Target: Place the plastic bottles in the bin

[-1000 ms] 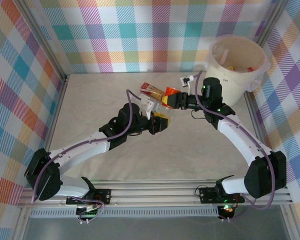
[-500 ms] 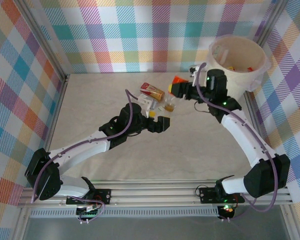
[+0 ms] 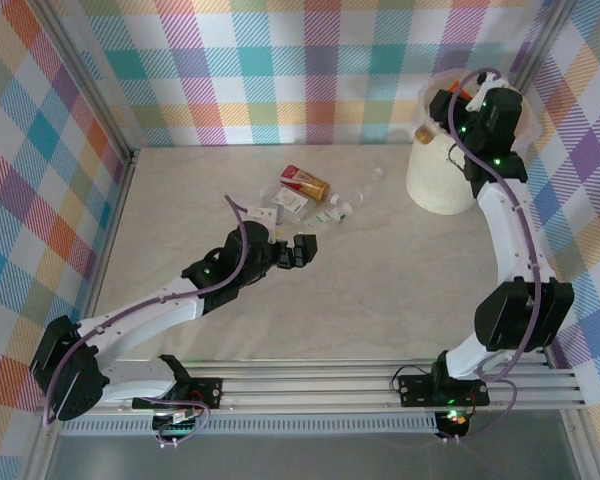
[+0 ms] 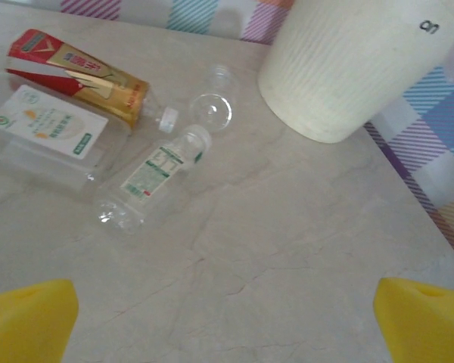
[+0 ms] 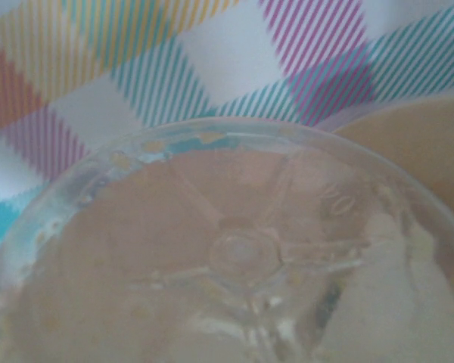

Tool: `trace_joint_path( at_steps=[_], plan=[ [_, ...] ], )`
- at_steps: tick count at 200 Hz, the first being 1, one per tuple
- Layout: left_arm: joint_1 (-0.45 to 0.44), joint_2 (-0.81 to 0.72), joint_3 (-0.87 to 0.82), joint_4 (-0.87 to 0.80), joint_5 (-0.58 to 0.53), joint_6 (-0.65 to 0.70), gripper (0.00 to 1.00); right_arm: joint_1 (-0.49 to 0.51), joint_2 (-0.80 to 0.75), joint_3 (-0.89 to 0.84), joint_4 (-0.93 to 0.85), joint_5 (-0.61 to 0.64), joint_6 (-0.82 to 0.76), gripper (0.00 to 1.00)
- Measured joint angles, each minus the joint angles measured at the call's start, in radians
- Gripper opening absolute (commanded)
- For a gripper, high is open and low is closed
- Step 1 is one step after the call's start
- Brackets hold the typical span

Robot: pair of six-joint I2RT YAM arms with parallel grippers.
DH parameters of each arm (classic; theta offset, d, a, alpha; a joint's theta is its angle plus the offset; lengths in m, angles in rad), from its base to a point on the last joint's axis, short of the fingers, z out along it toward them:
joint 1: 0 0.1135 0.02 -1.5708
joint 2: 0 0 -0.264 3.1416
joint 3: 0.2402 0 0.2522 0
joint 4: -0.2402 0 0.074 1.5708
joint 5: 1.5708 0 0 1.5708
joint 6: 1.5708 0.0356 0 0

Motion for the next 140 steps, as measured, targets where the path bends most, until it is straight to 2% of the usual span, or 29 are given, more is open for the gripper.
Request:
trace_joint_path(
  at_steps=[37,87,118,140],
  plan=[
    [0.000,-0.002,-0.018,-0.005,-0.035,-0.025,1.00,0.000,0.069,0.042,0.126,0.162,-0.005,0.42],
    [0.000,-0.002,-0.019,-0.007,-0.058,-0.036,1.00,-0.008,0.161,0.077,0.138,0.320,-0.086,0.43],
    [0.000,-0.002,-0.019,-0.007,-0.063,-0.039,1.00,-0.021,0.226,0.108,0.054,0.353,-0.136,0.46],
    [0.000,-0.002,-0.026,-0.008,-0.073,-0.040,1.00,-0.023,0.263,0.149,-0.055,0.311,-0.155,0.47]
  ],
)
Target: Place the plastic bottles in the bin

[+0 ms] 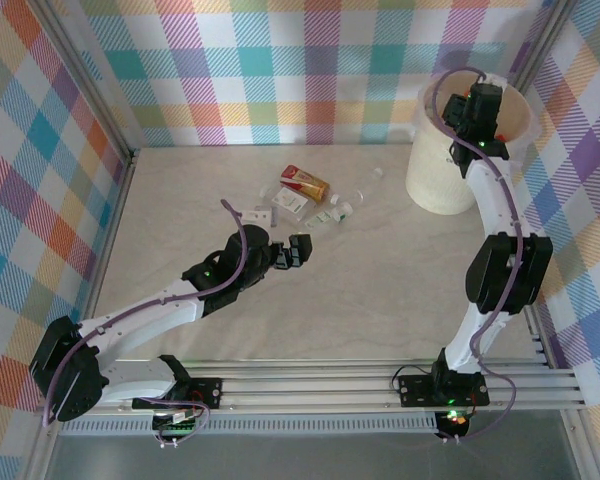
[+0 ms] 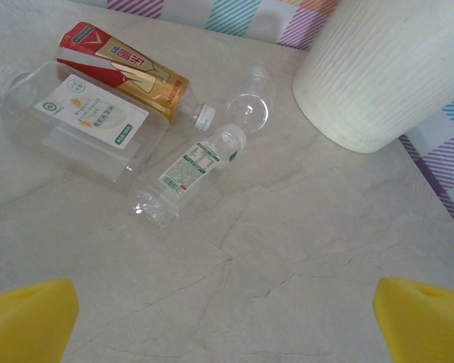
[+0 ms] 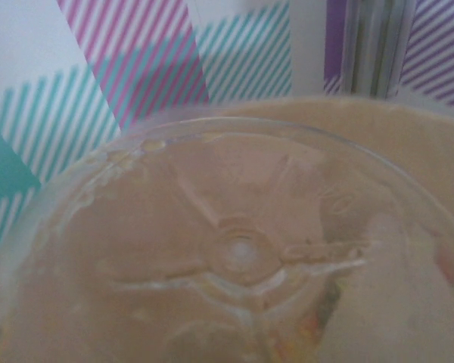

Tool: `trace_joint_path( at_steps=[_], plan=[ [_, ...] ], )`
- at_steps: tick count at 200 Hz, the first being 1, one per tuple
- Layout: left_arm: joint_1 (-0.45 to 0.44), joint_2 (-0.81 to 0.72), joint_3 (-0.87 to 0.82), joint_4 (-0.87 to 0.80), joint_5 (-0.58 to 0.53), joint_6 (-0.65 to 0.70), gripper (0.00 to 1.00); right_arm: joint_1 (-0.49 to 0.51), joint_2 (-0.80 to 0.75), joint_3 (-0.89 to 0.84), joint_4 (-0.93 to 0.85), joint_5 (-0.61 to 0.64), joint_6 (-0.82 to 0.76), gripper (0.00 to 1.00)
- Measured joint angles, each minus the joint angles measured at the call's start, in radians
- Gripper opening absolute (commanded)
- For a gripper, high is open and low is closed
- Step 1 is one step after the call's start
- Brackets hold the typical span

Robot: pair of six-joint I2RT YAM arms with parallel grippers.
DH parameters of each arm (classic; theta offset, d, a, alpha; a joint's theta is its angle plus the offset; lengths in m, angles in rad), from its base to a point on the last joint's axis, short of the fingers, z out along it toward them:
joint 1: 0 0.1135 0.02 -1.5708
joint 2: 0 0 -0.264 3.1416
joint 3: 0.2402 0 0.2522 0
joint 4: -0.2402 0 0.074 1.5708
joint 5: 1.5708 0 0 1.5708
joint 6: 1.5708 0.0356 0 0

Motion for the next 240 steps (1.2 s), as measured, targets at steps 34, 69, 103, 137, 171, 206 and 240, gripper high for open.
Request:
trace_joint_path(
  at_steps=[34,69,103,137,171,206,240],
  plan=[
    [0.000,0.002,-0.008,-0.008,-0.012,-0.003,1.00,-0.003,0.002,0.045,-0.155,-0.096,-0.006,0.46],
    [0.002,0.006,-0.012,-0.010,-0.028,-0.010,1.00,-0.010,-0.008,0.056,-0.212,-0.207,-0.001,0.44],
    [0.006,0.018,-0.017,-0.010,-0.034,-0.029,1.00,-0.010,-0.010,0.067,-0.290,-0.333,0.021,0.44],
    [0.008,0.019,-0.019,-0.010,-0.037,-0.035,1.00,0.001,-0.026,0.067,-0.349,-0.407,0.031,0.45],
    [0.012,0.019,-0.019,-0.011,-0.037,-0.042,1.00,0.010,-0.055,0.078,-0.368,-0.306,-0.004,0.46],
    [0.016,0.019,-0.027,-0.011,-0.038,-0.055,1.00,0.009,-0.037,0.126,-0.379,-0.172,-0.072,0.60],
    [0.027,0.019,-0.032,-0.014,-0.039,-0.056,1.00,0.005,0.006,0.181,-0.406,-0.203,-0.093,0.83]
  ],
)
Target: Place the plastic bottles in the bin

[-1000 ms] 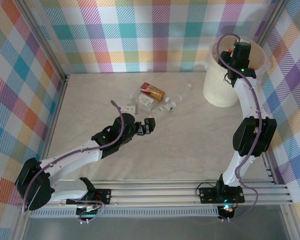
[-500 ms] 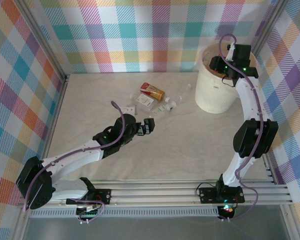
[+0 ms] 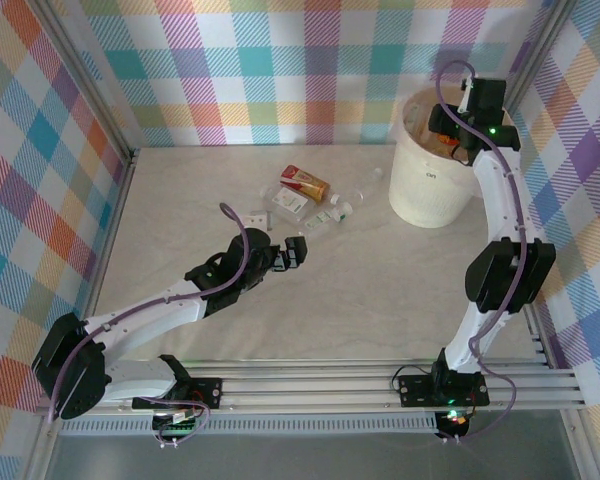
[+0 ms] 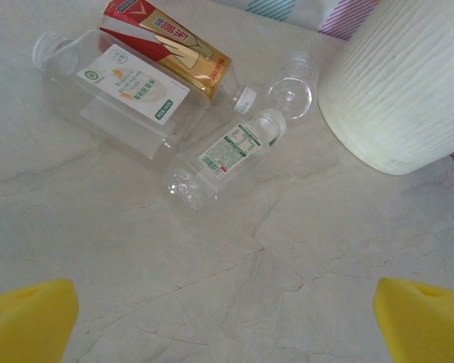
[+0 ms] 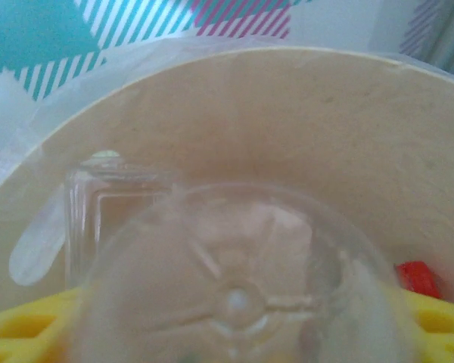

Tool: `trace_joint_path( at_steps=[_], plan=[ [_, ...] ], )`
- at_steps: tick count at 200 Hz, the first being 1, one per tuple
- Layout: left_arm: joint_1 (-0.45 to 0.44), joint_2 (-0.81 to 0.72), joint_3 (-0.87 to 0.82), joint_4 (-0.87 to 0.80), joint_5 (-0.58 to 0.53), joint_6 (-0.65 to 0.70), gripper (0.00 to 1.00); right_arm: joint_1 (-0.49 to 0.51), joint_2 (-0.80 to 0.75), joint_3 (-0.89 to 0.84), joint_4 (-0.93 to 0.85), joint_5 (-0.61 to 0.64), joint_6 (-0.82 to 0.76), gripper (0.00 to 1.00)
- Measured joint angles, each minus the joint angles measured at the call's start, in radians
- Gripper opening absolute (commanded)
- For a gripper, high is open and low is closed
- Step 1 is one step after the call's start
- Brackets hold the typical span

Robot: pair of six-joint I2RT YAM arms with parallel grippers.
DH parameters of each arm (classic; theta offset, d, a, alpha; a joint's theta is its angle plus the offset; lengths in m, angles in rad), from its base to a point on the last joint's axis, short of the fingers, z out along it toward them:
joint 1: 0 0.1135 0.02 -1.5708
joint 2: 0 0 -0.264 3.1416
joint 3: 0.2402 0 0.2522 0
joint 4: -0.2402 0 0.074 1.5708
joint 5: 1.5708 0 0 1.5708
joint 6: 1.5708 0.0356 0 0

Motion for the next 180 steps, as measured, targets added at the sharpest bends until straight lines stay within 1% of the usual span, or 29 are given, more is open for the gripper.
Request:
trace_joint_path(
  at_steps=[18,56,99,115,155,180],
  plan=[
    [0.005,0.000,0.000,0.000,-0.004,-0.003,1.00,0.000,0.001,0.000,-0.015,-0.045,0.005,0.90],
    [0.012,0.000,0.000,-0.001,-0.006,-0.005,1.00,0.000,-0.002,0.004,-0.016,-0.129,0.005,0.94],
    [0.020,0.031,0.000,-0.003,-0.006,-0.027,1.00,0.000,-0.025,0.004,-0.026,-0.165,0.016,1.00],
    [0.022,0.045,0.000,-0.007,-0.006,-0.035,1.00,0.000,-0.041,0.003,-0.032,-0.200,0.020,1.00],
    [0.036,0.068,0.001,-0.037,-0.010,-0.072,1.00,0.002,-0.091,-0.005,-0.041,-0.370,0.037,1.00],
    [0.051,0.093,0.008,-0.068,-0.016,-0.105,1.00,0.013,-0.142,-0.041,-0.039,-0.451,0.047,1.00]
  ],
)
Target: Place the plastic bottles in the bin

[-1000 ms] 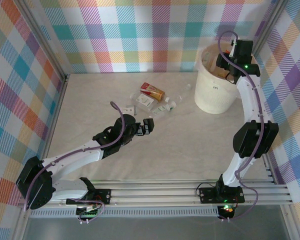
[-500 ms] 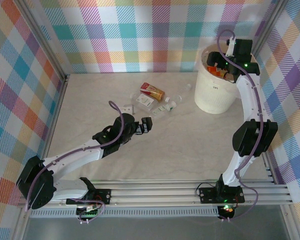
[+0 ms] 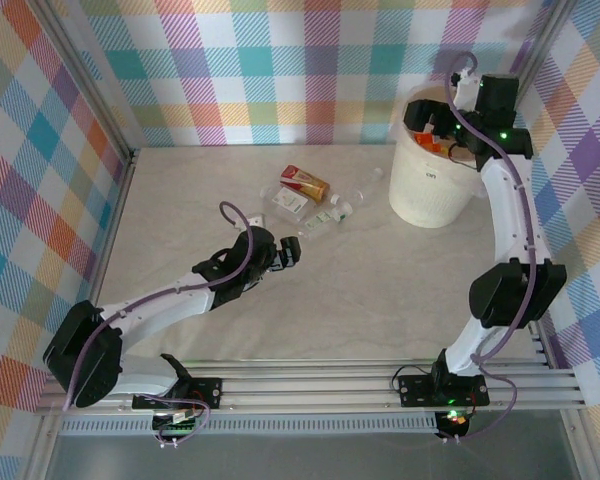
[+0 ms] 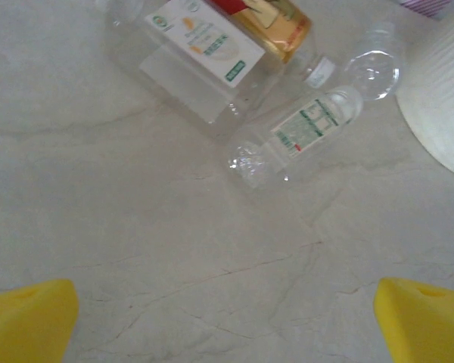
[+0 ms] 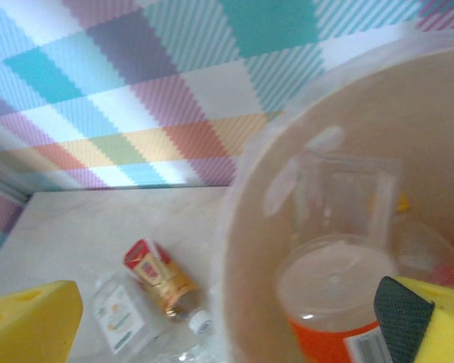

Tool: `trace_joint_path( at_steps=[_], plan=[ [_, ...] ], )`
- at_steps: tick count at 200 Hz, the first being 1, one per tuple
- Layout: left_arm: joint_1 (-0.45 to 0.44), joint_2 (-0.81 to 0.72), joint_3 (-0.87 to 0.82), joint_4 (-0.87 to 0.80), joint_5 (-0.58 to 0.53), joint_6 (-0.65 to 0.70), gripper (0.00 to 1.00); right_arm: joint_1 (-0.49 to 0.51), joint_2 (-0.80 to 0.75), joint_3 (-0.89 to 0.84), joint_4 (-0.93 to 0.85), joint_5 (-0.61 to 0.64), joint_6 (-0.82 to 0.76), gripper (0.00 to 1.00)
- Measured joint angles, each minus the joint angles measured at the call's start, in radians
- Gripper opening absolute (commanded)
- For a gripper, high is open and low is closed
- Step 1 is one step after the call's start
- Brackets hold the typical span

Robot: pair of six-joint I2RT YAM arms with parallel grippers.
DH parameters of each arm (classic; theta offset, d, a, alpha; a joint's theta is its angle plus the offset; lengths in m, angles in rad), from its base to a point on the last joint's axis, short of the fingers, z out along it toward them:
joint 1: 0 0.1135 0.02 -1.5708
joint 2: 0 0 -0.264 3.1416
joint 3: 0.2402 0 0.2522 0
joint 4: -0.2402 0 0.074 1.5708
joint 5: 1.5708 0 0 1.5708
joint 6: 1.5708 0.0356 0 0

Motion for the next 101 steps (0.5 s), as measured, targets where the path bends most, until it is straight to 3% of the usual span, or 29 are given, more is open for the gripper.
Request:
trace_joint_path(
  at_steps=[58,101],
  plan=[
    [0.034,0.043,0.018,-0.023,0.003,-0.088,1.00,0.127,-0.189,-0.179,0.057,-0.111,0.019,1.00],
    [0.055,0.064,0.043,-0.066,0.013,-0.148,1.00,0.330,-0.256,-0.365,0.102,-0.015,0.035,1.00]
  ],
)
